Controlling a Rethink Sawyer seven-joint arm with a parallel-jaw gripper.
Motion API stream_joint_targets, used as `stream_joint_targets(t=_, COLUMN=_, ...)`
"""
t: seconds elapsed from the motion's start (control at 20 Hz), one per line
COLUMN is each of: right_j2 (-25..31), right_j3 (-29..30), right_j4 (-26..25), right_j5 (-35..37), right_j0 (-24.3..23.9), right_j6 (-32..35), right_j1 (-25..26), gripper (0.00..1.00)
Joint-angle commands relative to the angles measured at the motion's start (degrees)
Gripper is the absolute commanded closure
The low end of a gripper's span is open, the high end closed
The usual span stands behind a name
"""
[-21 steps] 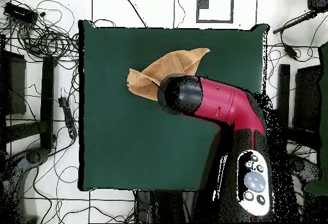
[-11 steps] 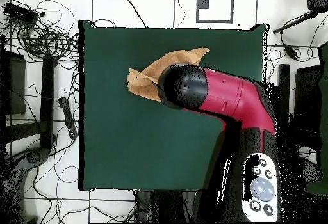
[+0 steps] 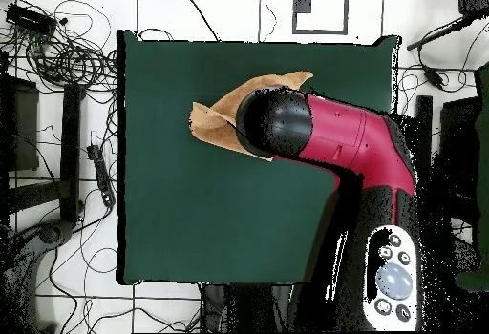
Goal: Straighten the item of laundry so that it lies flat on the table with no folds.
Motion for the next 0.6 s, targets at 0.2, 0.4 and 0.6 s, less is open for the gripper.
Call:
stream_joint_targets(t=0.2, right_j2=1.9, right_j3=9.5, right_j4=-0.5, right_j5=12.5, right_j0=2.6, right_j6=3.6, right_j1=-6.7, gripper=0.0)
stream_joint_targets(t=0.4, right_j2=1.4, right_j3=18.3, right_j4=1.0, right_j5=11.9, right_j0=2.4, right_j6=4.1, right_j1=-12.0, gripper=0.0)
stream_joint_targets(t=0.6, right_j2=2.5, right_j3=23.6, right_j4=1.7, right_j5=10.4, right_j0=1.2, right_j6=2.7, right_j1=-14.5, gripper=0.0)
